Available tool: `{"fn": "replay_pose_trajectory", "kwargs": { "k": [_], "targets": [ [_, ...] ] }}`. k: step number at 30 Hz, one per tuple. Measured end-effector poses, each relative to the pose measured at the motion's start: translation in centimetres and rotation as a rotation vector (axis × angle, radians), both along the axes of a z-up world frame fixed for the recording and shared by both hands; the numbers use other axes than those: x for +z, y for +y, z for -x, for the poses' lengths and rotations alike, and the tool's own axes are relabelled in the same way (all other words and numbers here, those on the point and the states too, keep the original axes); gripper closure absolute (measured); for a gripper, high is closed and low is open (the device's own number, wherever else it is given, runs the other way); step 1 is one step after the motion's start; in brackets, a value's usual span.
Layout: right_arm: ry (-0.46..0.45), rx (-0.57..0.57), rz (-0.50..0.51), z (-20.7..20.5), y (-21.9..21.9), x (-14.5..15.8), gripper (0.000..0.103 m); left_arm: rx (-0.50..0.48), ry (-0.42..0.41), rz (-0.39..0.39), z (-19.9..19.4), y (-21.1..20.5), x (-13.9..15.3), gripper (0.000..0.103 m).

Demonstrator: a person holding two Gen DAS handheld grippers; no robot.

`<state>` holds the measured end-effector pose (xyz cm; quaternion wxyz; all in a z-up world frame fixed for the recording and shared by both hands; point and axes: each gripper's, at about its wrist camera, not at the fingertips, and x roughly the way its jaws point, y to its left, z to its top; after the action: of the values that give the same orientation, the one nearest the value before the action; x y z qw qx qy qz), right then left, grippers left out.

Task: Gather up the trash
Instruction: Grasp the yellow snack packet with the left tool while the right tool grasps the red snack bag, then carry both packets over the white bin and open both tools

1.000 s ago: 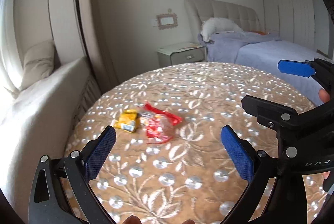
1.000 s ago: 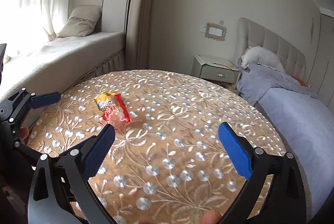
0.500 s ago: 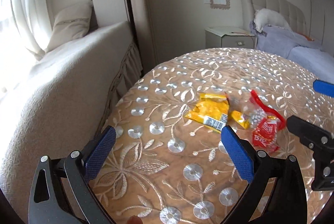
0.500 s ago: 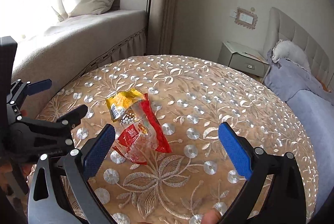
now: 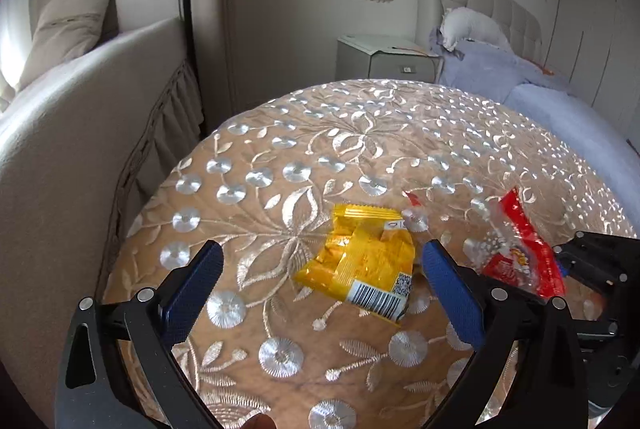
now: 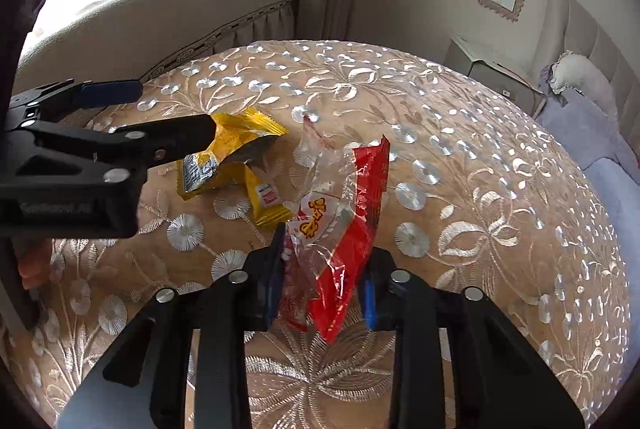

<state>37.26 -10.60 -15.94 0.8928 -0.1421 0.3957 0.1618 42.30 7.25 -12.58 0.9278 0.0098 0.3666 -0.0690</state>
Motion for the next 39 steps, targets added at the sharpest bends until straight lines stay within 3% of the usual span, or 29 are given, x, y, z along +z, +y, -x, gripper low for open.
{"fn": "replay_pose_trajectory", "kwargs": {
  "k": [4,6,7,10,16,25,33,39],
  "targets": [
    [-0.006,-0.017,-0.005,0.7,-1.7,0.6,0.076,-0.055,0.059,0.014,-2.0,-1.6,-0.9,0.01],
    [-0.003,-0.031,0.003,0.9,-2.4,0.5,0.076,-0.064,0.087,-0.02,-2.6,-2.6,-1.4,0.033],
    [-0.001,-0.037,0.008,1.1,-2.9,0.5,0.077,-0.063,0.116,-0.048,-3.0,-3.1,-1.9,0.054],
    [-0.013,-0.054,0.01,1.8,-4.0,0.9,0.077,-0.073,0.123,-0.089,-2.8,-4.3,-2.3,0.064],
    [-0.062,-0.078,-0.02,4.0,-6.0,2.8,0.077,-0.077,0.048,-0.094,0.5,-6.8,-0.3,0.068],
    [-0.184,-0.11,-0.075,11.3,-9.9,8.2,0.077,-0.125,-0.099,-0.125,11.1,-12.5,4.6,0.068],
    [-0.249,-0.216,-0.062,19.4,-16.0,10.5,0.076,-0.291,-0.166,-0.116,18.8,-20.7,6.5,0.068],
    [-0.266,-0.356,-0.053,25.0,-21.7,10.2,0.076,-0.451,-0.17,-0.099,24.0,-27.9,6.1,0.068]
  ]
}}
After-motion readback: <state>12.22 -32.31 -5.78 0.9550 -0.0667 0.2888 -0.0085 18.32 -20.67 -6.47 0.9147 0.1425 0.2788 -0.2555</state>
